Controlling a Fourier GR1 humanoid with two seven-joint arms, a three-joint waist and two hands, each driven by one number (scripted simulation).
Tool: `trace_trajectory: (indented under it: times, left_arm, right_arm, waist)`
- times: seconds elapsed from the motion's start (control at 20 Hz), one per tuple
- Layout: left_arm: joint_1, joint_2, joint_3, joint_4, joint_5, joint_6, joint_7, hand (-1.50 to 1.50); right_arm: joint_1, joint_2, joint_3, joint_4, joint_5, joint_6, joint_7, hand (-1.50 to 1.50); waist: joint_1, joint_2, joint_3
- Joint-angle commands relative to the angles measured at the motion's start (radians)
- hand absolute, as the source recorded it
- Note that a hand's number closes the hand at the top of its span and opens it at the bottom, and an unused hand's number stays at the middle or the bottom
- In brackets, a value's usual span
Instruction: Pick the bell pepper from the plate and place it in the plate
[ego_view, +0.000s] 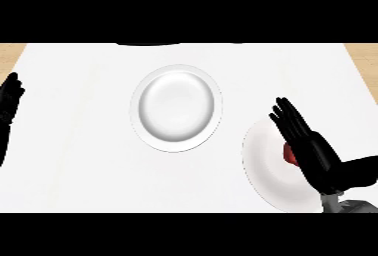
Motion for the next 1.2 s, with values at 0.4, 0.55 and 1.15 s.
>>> trace_trajectory:
  times: [0.4, 0.55, 1.15]
  left_arm:
    - [-0.105, -0.113, -0.058, -0.023, 0.144, -0.093, 0.067, 0.0]
    - [-0.141, -0.15, -0.073, -0.016, 0.137, -0.075, 0.067, 0.0]
    - [-0.146, -0.175, -0.075, -0.072, 0.121, -0.09, 0.143, 0.0]
  right_arm:
    - [-0.031, -0.051, -0.186, 0.042, 0.347, -0.237, -0.291, 1.5]
    - [0.008, 0.314, -0.176, 0.094, 0.152, -0.314, -0.482, -1.5]
    - [0.275, 0.314, -0.386, 0.094, -0.082, -0.041, -0.891, -1.5]
  waist:
    - [-0.031, -0.045, -0.012]
    - [0.004, -0.037, -0.003]
    - [0.008, -0.047, -0.007]
